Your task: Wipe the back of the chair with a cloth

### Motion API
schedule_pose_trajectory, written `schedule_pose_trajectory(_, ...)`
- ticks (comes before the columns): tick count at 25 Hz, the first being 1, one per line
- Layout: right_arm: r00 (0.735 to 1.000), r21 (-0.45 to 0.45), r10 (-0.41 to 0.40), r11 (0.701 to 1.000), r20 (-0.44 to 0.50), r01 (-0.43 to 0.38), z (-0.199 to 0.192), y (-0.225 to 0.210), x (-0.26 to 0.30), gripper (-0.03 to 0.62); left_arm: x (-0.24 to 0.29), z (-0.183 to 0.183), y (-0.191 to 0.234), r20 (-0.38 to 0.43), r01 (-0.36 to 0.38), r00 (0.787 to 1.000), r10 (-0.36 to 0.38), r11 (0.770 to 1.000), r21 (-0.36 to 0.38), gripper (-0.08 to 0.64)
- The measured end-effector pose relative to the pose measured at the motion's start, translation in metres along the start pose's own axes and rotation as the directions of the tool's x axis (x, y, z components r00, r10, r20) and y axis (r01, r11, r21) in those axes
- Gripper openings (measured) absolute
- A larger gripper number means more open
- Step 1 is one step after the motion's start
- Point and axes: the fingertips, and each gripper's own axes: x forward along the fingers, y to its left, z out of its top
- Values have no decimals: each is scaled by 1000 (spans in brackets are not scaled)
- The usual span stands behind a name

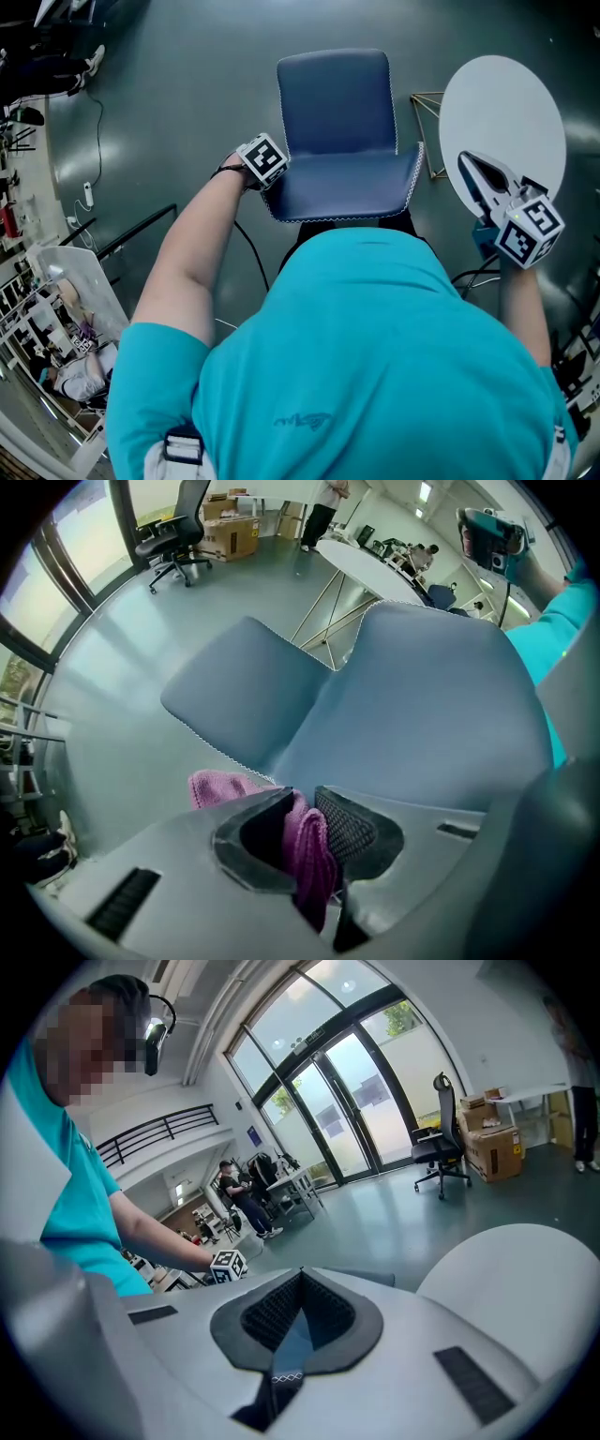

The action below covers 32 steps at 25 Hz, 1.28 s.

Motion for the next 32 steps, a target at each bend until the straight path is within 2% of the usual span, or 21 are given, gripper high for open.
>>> schedule_pose_trajectory(5, 1000, 18, -14, 1000, 13, 13, -4, -8, -6, -2, 7, 4, -8, -21, 40, 999, -40, 999, -37, 78)
schedule_pose_trajectory(11, 999, 35, -32, 999, 23, 31, -13, -17, -15, -3, 18, 14, -29, -41, 93, 995, -95, 995, -37, 78)
schedule_pose_trajectory(15, 998, 44, -47, 998, 29, 45, -13, -20, -25, -3, 22, 30, -50, -12, 152, 988, -155, 983, -106, 78)
schedule_pose_trajectory(21, 997, 59, -67, 996, 37, 65, -20, -28, -37, -2, 34, 40, -62, -61, 131, 988, -139, 985, -111, 78)
schedule_pose_trajectory(25, 996, 70, -81, 994, 38, 78, -23, -35, -45, -3, 36, 53, -68, -42, 156, 986, -164, 974, -163, 78)
schedule_pose_trajectory(32, 993, 89, -111, 990, 44, 107, -30, -47, -62, -2, 47, 79, -81, -32, 179, 981, -189, 963, -200, 78)
